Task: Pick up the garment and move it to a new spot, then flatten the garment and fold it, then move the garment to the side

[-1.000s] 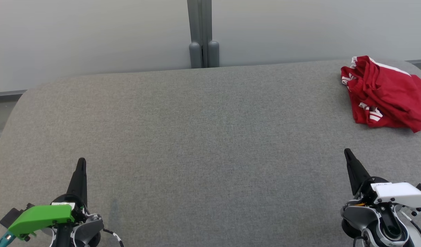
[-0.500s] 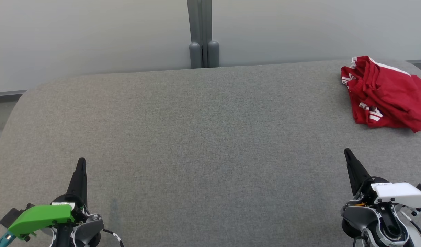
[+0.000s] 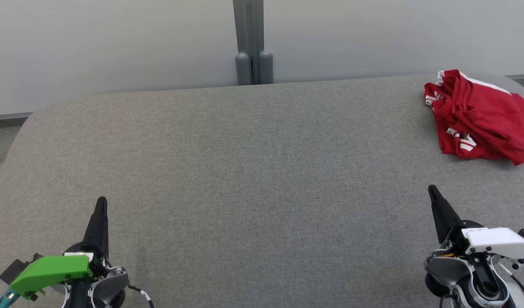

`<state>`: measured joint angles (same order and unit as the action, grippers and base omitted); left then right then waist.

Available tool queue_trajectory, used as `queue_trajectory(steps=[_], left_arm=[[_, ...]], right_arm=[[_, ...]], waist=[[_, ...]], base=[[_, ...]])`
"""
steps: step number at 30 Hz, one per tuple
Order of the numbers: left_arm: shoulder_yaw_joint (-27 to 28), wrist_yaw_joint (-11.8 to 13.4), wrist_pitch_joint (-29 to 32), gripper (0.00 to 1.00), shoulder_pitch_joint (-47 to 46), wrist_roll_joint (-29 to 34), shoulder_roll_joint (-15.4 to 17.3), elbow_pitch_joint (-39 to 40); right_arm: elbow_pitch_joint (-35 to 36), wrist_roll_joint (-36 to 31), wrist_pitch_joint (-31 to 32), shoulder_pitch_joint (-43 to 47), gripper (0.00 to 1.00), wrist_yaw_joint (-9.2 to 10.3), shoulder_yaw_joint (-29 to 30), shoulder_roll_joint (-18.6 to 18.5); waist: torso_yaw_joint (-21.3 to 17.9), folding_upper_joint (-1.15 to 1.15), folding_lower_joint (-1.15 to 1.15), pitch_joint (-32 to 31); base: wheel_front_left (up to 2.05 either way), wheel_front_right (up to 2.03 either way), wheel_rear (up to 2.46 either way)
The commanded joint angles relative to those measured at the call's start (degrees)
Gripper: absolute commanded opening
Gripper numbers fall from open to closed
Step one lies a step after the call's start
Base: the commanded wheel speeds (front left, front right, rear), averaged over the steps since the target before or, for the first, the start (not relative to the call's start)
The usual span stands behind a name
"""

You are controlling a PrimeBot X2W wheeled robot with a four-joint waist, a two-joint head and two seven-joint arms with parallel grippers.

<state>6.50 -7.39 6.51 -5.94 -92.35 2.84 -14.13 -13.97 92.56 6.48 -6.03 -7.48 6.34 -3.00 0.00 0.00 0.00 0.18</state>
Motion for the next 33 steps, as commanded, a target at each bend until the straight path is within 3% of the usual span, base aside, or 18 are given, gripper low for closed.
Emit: queue_trajectory(steps=[1,33], left_arm=[[0.15,-0.22,0.27,0.0,-0.62,-0.12,0.06,0.15],[0.14,-0.22,0.26,0.0,-0.62,-0.12,0.06,0.16]], right_arm=[[-0.11,-0.02,0.06,-0.35,0.0,-0.02,0.14,-0.02],[-0.12,-0.14,0.17,-0.36,0.0,-0.02,0.23,0.05]], waist=[[0.0,0.0,0.0,0.0],[0.0,0.0,0.0,0.0]], base=[[0.0,0.0,0.0],[0.0,0.0,0.0]])
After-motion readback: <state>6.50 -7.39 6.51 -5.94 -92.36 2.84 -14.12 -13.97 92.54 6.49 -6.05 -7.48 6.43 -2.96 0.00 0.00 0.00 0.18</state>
